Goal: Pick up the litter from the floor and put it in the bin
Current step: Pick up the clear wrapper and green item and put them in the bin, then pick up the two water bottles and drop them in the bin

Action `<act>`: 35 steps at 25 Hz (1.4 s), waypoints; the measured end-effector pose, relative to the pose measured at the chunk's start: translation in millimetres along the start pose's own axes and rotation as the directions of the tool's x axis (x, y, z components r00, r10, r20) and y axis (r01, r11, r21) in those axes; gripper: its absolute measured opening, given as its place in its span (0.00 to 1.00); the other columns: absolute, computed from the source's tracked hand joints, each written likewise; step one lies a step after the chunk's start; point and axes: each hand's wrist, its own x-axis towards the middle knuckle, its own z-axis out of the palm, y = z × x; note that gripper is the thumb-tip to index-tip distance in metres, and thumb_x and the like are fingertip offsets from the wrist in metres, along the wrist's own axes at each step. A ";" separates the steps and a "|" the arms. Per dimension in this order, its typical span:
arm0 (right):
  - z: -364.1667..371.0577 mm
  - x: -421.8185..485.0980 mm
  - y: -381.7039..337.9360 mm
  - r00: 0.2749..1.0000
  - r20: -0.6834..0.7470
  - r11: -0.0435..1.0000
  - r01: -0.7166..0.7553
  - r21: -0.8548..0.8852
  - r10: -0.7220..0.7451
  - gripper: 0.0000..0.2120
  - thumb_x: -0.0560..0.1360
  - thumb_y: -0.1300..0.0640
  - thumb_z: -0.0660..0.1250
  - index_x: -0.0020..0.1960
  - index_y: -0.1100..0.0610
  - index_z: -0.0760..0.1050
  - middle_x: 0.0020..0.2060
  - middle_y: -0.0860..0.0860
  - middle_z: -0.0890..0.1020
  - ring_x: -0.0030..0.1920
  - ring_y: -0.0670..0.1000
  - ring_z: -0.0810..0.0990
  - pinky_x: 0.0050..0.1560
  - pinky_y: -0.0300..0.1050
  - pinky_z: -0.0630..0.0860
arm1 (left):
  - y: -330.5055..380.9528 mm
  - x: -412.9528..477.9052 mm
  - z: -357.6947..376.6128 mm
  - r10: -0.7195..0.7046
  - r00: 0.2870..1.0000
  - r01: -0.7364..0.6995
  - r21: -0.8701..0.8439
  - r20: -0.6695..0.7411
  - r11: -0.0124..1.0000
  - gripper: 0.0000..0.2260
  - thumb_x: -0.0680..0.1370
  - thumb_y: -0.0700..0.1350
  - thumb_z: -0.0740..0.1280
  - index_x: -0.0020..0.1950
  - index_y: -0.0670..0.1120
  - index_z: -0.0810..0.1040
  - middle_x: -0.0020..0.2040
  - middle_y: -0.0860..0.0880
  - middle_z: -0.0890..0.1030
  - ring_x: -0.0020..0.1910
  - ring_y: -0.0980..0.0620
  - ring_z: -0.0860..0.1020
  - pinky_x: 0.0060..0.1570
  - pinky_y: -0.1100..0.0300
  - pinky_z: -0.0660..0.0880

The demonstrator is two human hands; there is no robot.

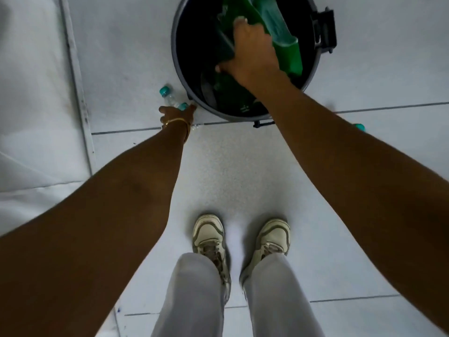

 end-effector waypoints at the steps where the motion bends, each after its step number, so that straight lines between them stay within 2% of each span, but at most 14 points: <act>1: -8.0 -9.8 2.7 0.995 -0.093 0.998 0.038 0.055 -0.033 0.28 0.73 0.47 0.70 0.67 0.60 0.68 0.64 0.57 0.75 0.65 0.56 0.75 0.62 0.47 0.74 | -2.4 6.0 3.5 0.008 1.000 -0.008 -0.013 -0.002 1.000 0.41 0.71 0.56 0.72 0.74 0.45 0.53 0.71 0.41 0.68 0.67 0.40 0.70 0.66 0.44 0.72; 5: -35.5 -67.4 47.2 0.850 -0.510 0.905 0.108 0.411 0.130 0.13 0.75 0.50 0.66 0.55 0.55 0.79 0.51 0.48 0.84 0.51 0.45 0.82 0.52 0.35 0.79 | -12.7 0.5 -4.9 -0.030 0.997 0.037 -0.096 0.068 0.995 0.33 0.73 0.49 0.73 0.71 0.44 0.60 0.64 0.44 0.72 0.60 0.45 0.75 0.58 0.51 0.77; 7: -46.3 -94.1 88.2 0.745 -0.597 0.923 -0.066 0.379 0.298 0.11 0.75 0.50 0.64 0.54 0.54 0.78 0.51 0.48 0.83 0.52 0.47 0.80 0.46 0.26 0.71 | -21.3 -27.8 -21.7 -0.053 0.998 0.059 -0.154 0.039 0.986 0.29 0.73 0.47 0.73 0.69 0.45 0.62 0.65 0.43 0.73 0.57 0.46 0.76 0.52 0.52 0.78; 9: -46.8 -112.9 130.9 0.767 -0.453 0.890 -0.368 0.267 0.454 0.15 0.75 0.52 0.63 0.59 0.55 0.74 0.58 0.54 0.77 0.59 0.55 0.75 0.47 0.30 0.66 | -30.4 -70.4 -43.1 0.061 0.997 -0.071 -0.223 -0.050 0.972 0.27 0.73 0.43 0.73 0.67 0.44 0.64 0.63 0.45 0.73 0.55 0.47 0.74 0.57 0.50 0.78; 10: -40.1 -119.3 147.1 0.801 -0.305 0.857 -0.481 0.183 0.515 0.18 0.74 0.53 0.65 0.62 0.57 0.72 0.62 0.57 0.74 0.63 0.59 0.72 0.54 0.38 0.68 | -33.0 -93.1 -54.9 0.142 0.983 -0.167 -0.243 -0.115 0.956 0.26 0.72 0.40 0.73 0.65 0.44 0.65 0.60 0.47 0.73 0.55 0.48 0.74 0.59 0.51 0.77; 12: -23.1 -129.3 159.7 0.825 -0.016 0.825 -0.563 0.042 0.564 0.25 0.73 0.55 0.70 0.67 0.58 0.68 0.66 0.61 0.68 0.66 0.64 0.67 0.61 0.52 0.70 | -32.2 -141.0 -79.7 0.307 0.930 -0.349 -0.219 -0.203 0.911 0.24 0.70 0.36 0.74 0.59 0.47 0.66 0.56 0.49 0.72 0.54 0.51 0.74 0.55 0.63 0.79; 14: -8.2 -136.2 158.9 0.821 0.125 0.828 -0.561 -0.011 0.558 0.32 0.71 0.55 0.73 0.70 0.59 0.64 0.69 0.61 0.65 0.68 0.66 0.64 0.63 0.59 0.70 | -18.9 -185.3 -103.4 0.451 0.859 -0.496 -0.177 -0.241 0.850 0.26 0.68 0.36 0.76 0.56 0.49 0.65 0.56 0.50 0.73 0.54 0.53 0.75 0.46 0.74 0.77; 16: 2.0 -139.2 158.5 0.815 0.155 0.827 -0.561 -0.031 0.559 0.36 0.70 0.54 0.74 0.72 0.58 0.61 0.71 0.60 0.62 0.69 0.66 0.62 0.64 0.64 0.70 | 4.6 -219.5 -121.6 0.564 0.779 -0.616 -0.172 -0.274 0.769 0.27 0.67 0.38 0.78 0.57 0.48 0.65 0.57 0.50 0.73 0.54 0.54 0.76 0.44 0.74 0.77; 20: 11.4 -132.5 165.2 0.794 0.108 0.801 -0.590 -0.097 0.598 0.40 0.69 0.55 0.76 0.74 0.55 0.57 0.75 0.59 0.56 0.74 0.69 0.54 0.66 0.71 0.65 | 49.8 -245.7 -118.5 0.718 0.645 -0.764 -0.210 -0.262 0.610 0.29 0.65 0.42 0.79 0.61 0.44 0.70 0.55 0.51 0.78 0.54 0.54 0.81 0.51 0.60 0.81; 23: 25.1 -119.4 172.0 0.792 0.101 0.798 -0.591 -0.120 0.602 0.42 0.69 0.57 0.76 0.75 0.54 0.55 0.75 0.59 0.54 0.74 0.70 0.52 0.66 0.73 0.63 | 65.4 -227.0 -85.8 0.761 0.620 -0.780 -0.257 -0.190 0.571 0.32 0.66 0.35 0.77 0.66 0.43 0.67 0.60 0.52 0.75 0.56 0.59 0.79 0.56 0.62 0.79; 26: 43.2 -108.7 179.9 0.789 0.125 0.799 -0.596 -0.082 0.601 0.43 0.69 0.61 0.75 0.76 0.53 0.53 0.75 0.60 0.55 0.72 0.70 0.56 0.65 0.72 0.67 | 68.4 -195.0 -53.6 0.828 0.546 -0.837 -0.045 -0.127 0.545 0.45 0.65 0.33 0.77 0.76 0.42 0.56 0.73 0.42 0.66 0.67 0.47 0.73 0.62 0.58 0.76; 28: 53.0 -106.2 183.8 0.796 0.093 0.801 -0.595 -0.066 0.598 0.41 0.70 0.65 0.73 0.76 0.55 0.54 0.72 0.62 0.58 0.69 0.70 0.61 0.62 0.68 0.72 | 69.2 -175.5 -39.8 0.868 0.495 -0.846 0.203 -0.045 0.493 0.46 0.66 0.37 0.78 0.77 0.45 0.54 0.74 0.41 0.65 0.68 0.45 0.72 0.60 0.55 0.76; 31: 56.7 -110.8 185.9 0.823 0.005 0.820 -0.565 -0.091 0.567 0.32 0.72 0.70 0.69 0.72 0.61 0.61 0.68 0.64 0.62 0.64 0.69 0.67 0.58 0.62 0.75 | 74.9 -153.3 -24.2 0.814 0.556 -0.738 0.550 0.168 0.391 0.38 0.72 0.47 0.73 0.76 0.47 0.56 0.70 0.40 0.70 0.64 0.40 0.74 0.58 0.47 0.76; 35: 26.0 -126.3 170.5 0.815 -0.030 0.813 -0.574 0.096 0.579 0.26 0.73 0.68 0.69 0.69 0.59 0.67 0.65 0.63 0.69 0.62 0.67 0.74 0.61 0.59 0.74 | 97.0 -144.7 -19.2 0.643 0.702 -0.631 0.684 0.305 0.365 0.34 0.72 0.44 0.73 0.73 0.41 0.60 0.65 0.36 0.74 0.63 0.36 0.74 0.62 0.45 0.75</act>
